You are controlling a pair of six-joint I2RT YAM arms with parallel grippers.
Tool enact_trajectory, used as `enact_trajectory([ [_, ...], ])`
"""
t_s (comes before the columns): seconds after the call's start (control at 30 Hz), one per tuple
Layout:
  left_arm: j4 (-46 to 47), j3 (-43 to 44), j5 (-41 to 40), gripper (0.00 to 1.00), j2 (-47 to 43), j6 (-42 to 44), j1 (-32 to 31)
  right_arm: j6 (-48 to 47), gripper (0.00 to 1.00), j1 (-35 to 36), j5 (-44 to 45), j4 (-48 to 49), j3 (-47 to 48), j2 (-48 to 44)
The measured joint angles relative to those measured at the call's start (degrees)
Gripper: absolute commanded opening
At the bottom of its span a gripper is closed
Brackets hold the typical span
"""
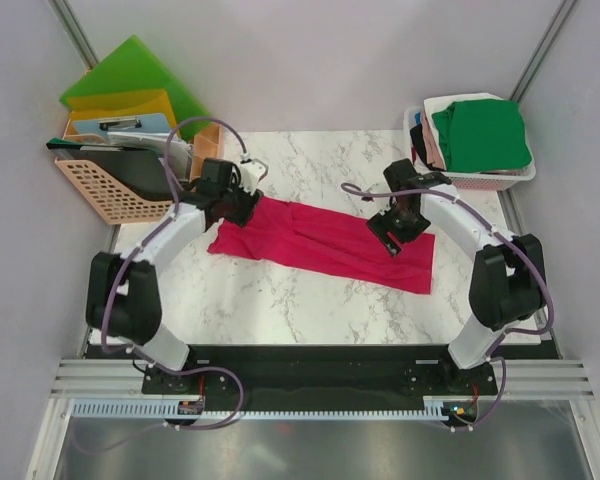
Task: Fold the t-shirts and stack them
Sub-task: Rotate the tshirt 90 degrees
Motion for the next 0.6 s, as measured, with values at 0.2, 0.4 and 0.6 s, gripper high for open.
enact_trajectory([
  [0.2, -6.36, 10.86, 1.07, 0.61, 14.99, -2.34, -1.2, 3.04, 0.86, -2.75, -1.4, 3.34, 0.31, 1.86],
  [0.4, -12.5, 13.33, 0.83, 0.85, 19.32, -3.72, -2.23, 4.68, 0.95, -2.34, -2.75, 5.18, 0.59, 6.08],
  [0.6, -16.2, 13.86, -0.57, 1.0, 19.61, -4.15, -2.43, 5.64, 0.95, -2.36, -2.62, 6.99, 0.5, 8.35],
])
